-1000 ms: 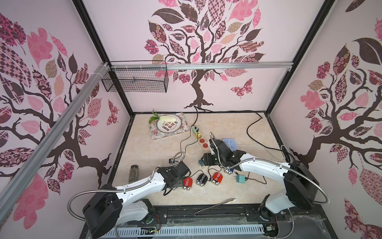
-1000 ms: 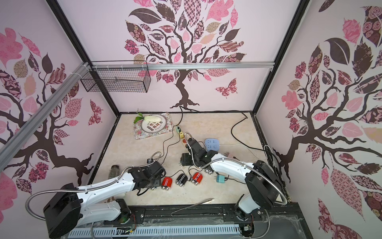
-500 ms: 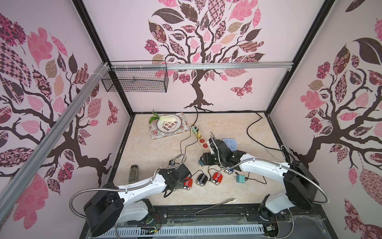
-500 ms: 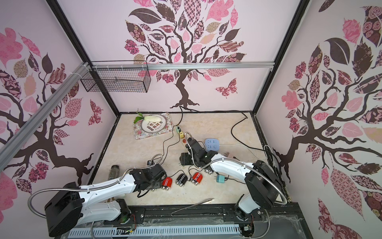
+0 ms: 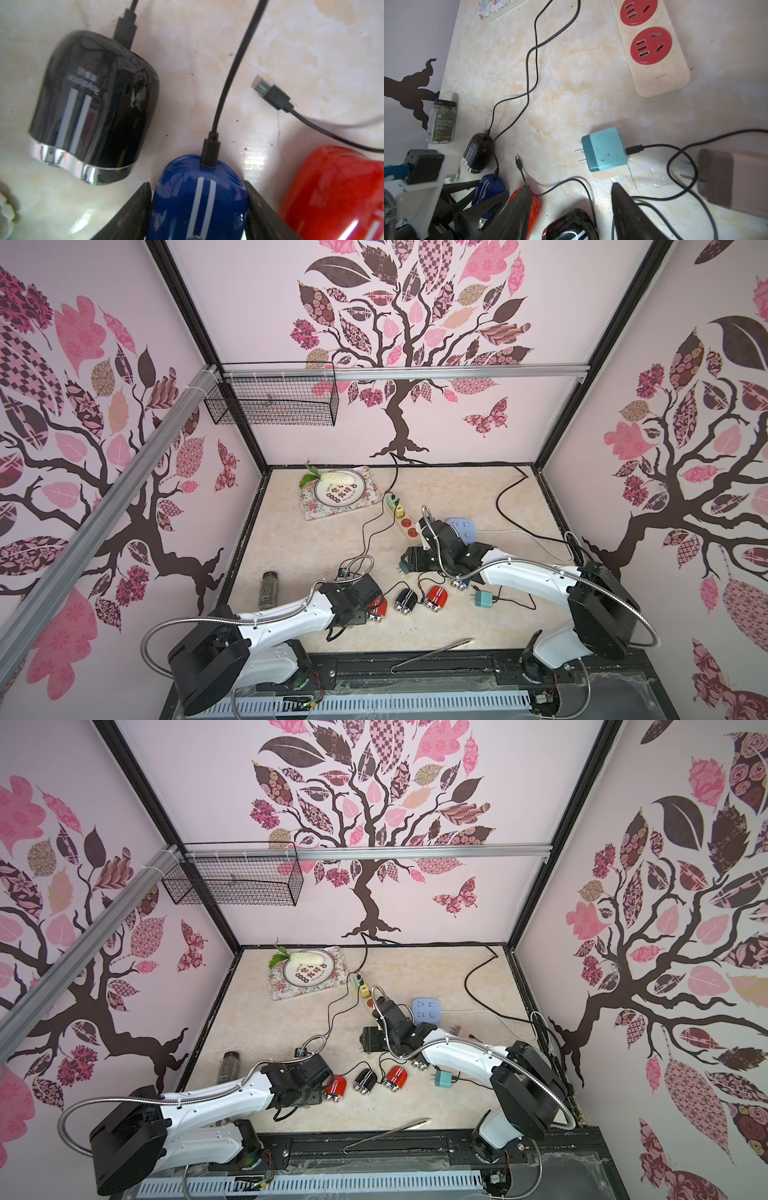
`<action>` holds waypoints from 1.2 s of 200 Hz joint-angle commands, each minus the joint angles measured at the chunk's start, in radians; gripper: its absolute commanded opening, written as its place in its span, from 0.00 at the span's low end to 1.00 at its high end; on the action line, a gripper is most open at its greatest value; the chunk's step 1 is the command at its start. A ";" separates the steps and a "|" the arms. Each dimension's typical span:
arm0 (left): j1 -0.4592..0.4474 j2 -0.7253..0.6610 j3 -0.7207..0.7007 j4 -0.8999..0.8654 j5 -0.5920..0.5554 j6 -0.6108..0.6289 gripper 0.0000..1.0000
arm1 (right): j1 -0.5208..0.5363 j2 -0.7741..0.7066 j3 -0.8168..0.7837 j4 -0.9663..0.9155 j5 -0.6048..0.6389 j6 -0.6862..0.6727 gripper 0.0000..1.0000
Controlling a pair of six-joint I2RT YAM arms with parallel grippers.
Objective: Unplug the electric shaver
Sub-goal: Pick up the electric shaver from the center of the board.
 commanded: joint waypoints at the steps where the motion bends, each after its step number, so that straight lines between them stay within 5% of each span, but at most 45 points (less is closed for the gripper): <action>1: -0.007 0.009 -0.032 -0.029 0.019 -0.007 0.64 | 0.008 0.024 -0.013 0.015 -0.003 0.009 0.64; 115: 0.005 -0.056 0.034 0.018 -0.054 0.096 0.33 | 0.009 0.061 0.023 0.092 -0.106 0.036 0.64; 179: 0.131 -0.162 0.039 0.153 0.081 0.222 0.30 | 0.009 0.114 0.015 0.293 -0.334 0.133 0.65; 240: 0.147 -0.216 0.025 0.239 0.138 0.281 0.29 | 0.018 0.157 0.001 0.414 -0.454 0.195 0.65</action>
